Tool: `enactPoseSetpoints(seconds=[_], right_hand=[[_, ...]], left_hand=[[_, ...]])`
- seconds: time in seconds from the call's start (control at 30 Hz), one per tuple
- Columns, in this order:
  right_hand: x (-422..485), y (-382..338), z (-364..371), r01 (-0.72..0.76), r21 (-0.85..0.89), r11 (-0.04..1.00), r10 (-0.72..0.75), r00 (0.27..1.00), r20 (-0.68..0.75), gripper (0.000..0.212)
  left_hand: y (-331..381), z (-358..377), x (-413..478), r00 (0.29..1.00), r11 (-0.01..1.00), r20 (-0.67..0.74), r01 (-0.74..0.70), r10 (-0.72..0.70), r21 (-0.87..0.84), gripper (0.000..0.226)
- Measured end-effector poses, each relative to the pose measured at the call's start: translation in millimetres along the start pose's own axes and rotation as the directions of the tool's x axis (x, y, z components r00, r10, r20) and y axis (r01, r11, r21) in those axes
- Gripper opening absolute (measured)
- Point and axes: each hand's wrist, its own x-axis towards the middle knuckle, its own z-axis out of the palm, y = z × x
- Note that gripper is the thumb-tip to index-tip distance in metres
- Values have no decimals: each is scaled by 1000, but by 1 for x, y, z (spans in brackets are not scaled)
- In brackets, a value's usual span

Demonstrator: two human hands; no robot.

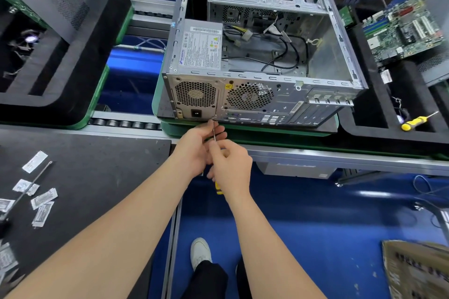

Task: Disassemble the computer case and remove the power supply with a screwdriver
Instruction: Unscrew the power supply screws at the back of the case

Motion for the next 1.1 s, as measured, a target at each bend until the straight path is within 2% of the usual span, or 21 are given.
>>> enactPoseSetpoints(seconds=[0.03, 0.07, 0.13, 0.2, 0.27, 0.33, 0.4, 0.53, 0.6, 0.67, 0.73, 0.8, 0.87, 1.0, 1.1], right_hand=[[3, -1, -3, -105, 193, 976, 90, 992, 88, 24], [6, -2, -7, -241, 382, 892, 172, 964, 204, 23], [9, -2, -14, -465, 607, 645, 200, 869, 453, 21], [10, 2, -18, -584, 682, 441, 102, 787, 608, 23], [7, 8, -18, -674, 693, 256, 20, 720, 693, 24], [5, 8, -14, -687, 704, 181, -14, 714, 700, 25], [5, 7, -8, -634, 733, 246, 29, 761, 649, 27], [6, 3, -5, -424, 667, 613, 124, 885, 449, 26], [4, 0, -4, -263, 493, 830, 120, 946, 302, 24], [3, -3, -3, -67, 189, 980, 41, 989, 139, 20], [1, -7, 0, 51, -130, 990, -48, 999, 25, 16], [-2, -9, 5, 103, -373, 922, -123, 992, -30, 10], [-3, -10, 10, 139, -532, 835, -204, 977, -64, 9], [-4, -9, 15, 140, -623, 769, -258, 961, -103, 10], [-3, -6, 14, 143, -511, 848, -225, 969, -103, 9]], left_hand=[[1, 0, 1, 1000, 1000, 1, 3, -3, 9, 15], [2, -1, 1, 1000, 1000, 3, 9, -9, 17, 14], [4, -2, 2, 1000, 999, 11, 23, -23, 23, 14], [5, -3, 1, 999, 999, 33, 23, -24, 22, 14], [4, -4, 0, 998, 1000, 57, 18, -18, 11, 16], [2, -7, -2, 998, 1000, 62, 21, -19, -24, 22], [2, -8, -2, 999, 1000, 53, 12, -10, -27, 27], [4, -6, -1, 999, 1000, 42, 14, -15, 14, 21], [5, -6, 1, 998, 1000, 51, 20, -20, 1, 18], [5, -7, 2, 998, 1000, 53, 17, -17, -10, 16], [5, -7, 2, 998, 1000, 58, 8, -7, -27, 15], [5, -8, 2, 998, 999, 65, 8, -6, -38, 15], [5, -7, 1, 997, 999, 71, 19, -16, -37, 14], [4, -6, 2, 997, 999, 73, 32, -30, -28, 15], [2, -5, 4, 997, 999, 69, 28, -25, -33, 14]])
